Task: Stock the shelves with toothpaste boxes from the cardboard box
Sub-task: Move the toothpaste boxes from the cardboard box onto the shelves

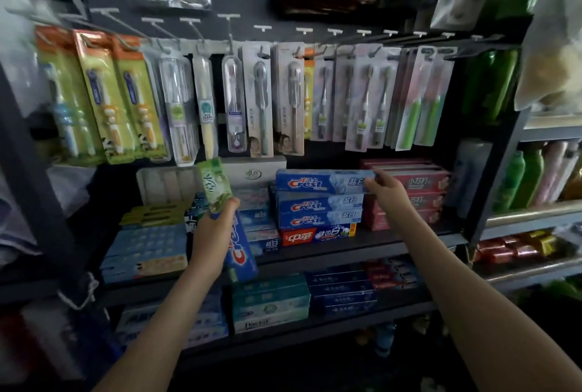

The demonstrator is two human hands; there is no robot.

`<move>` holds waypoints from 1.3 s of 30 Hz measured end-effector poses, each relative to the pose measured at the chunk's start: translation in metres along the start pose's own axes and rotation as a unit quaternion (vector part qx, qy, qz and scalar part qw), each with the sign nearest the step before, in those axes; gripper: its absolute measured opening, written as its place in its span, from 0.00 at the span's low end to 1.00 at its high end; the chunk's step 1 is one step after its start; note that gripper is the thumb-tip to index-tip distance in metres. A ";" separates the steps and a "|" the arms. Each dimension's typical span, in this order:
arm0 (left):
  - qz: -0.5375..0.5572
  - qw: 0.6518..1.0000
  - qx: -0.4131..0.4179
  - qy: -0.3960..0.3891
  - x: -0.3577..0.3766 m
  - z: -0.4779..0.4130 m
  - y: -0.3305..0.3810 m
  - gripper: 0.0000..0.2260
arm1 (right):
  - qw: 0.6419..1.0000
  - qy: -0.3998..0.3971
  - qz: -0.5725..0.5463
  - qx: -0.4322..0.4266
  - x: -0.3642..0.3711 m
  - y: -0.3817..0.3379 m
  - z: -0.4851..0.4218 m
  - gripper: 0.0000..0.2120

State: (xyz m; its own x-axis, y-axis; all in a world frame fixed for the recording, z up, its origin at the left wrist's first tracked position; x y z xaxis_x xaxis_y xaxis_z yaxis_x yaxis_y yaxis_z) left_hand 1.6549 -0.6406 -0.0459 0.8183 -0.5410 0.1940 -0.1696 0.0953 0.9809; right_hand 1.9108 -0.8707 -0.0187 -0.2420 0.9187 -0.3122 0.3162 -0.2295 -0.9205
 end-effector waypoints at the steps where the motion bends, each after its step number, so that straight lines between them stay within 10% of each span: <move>1: 0.023 0.999 -0.025 0.024 0.004 -0.003 -0.004 0.14 | 1.000 -0.012 0.009 -0.001 0.001 0.003 -0.008 0.17; 7: 0.160 0.979 -0.104 0.073 0.046 -0.008 -0.029 0.26 | 0.998 -0.054 0.021 0.002 0.008 0.020 -0.053 0.20; 18: 0.220 0.968 -0.083 0.084 0.067 -0.001 -0.036 0.17 | 0.982 -0.181 0.043 -0.006 0.033 0.037 -0.084 0.16; 32: 0.193 0.975 -0.032 0.102 0.077 0.007 -0.032 0.17 | 0.986 -0.008 0.126 -0.106 0.017 0.008 -0.046 0.24; 39: 0.303 0.953 -0.028 0.014 0.114 0.029 -0.027 0.14 | 0.949 -0.291 0.054 -0.112 0.030 -0.025 0.041 0.13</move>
State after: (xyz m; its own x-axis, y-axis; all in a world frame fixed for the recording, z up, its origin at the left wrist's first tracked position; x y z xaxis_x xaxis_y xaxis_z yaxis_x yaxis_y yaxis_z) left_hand 1.7369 -0.7294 -0.0508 0.5943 -0.3507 0.7237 -0.5861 0.4274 0.6884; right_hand 1.8580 -0.8503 -0.0146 -0.6422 0.5460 -0.5380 0.5392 -0.1771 -0.8233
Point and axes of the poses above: each hand's wrist, its own z-axis away from the middle knuckle, its own x-axis out of the palm, y = z × x, the point moved 5 cm from there along -z, towards the middle knuckle, and after that the axes turned 13 degrees about z, right-handed, at the moved point
